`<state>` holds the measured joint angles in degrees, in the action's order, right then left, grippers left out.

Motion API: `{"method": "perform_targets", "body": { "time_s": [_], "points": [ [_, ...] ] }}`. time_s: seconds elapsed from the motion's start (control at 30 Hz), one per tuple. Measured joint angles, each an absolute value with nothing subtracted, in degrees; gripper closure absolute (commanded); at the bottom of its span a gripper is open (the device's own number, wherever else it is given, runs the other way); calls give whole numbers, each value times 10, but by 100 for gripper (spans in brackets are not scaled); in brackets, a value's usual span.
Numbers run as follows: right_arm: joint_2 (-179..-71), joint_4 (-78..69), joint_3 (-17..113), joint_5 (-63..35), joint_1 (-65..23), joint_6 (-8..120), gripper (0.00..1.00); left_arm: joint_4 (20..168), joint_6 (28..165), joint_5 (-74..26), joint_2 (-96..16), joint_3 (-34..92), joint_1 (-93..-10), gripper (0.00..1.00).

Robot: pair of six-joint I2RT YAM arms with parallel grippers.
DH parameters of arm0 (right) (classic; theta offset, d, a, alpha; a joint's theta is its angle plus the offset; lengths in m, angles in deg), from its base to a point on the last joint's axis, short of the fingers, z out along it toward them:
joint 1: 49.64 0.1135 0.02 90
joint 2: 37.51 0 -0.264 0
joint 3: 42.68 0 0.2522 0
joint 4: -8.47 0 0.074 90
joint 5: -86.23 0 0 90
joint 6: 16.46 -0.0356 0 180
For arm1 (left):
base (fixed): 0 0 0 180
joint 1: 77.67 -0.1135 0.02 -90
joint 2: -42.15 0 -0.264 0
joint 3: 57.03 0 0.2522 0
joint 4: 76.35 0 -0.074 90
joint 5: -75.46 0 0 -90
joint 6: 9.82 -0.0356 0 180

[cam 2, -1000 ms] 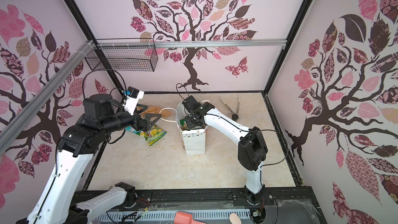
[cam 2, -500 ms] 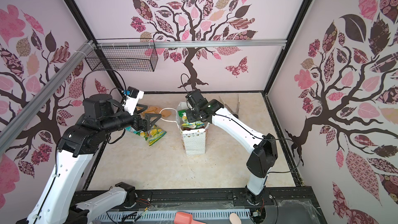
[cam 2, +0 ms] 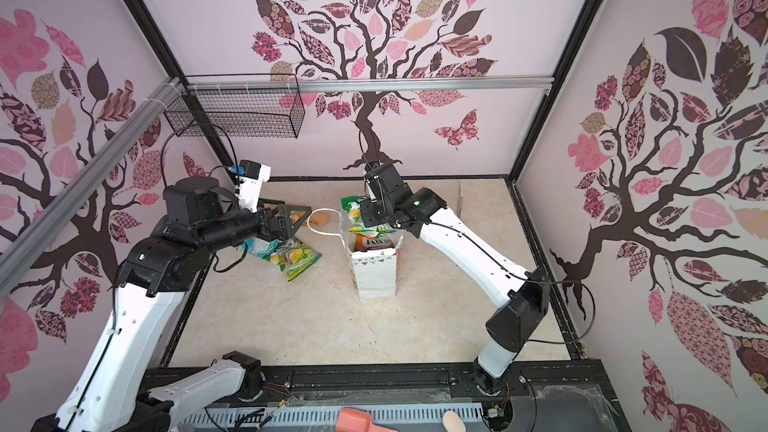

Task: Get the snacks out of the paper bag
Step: 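Bring left gripper to the green pack held above the bag by right gripper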

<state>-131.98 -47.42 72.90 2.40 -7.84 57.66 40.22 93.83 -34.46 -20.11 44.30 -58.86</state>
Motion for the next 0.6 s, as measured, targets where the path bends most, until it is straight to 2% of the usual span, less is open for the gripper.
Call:
{"method": "perform_targets", "body": {
  "time_s": [0.3, 0.6],
  "points": [
    [-1254, -418, 727, -23, -78, 568, 100, 479, 1076, -381, -224, 404, -589, 6],
    [-1246, -386, 726, -107, -78, 553, 100, 659, 1251, -470, -245, 343, -587, 7]
  ]
}}
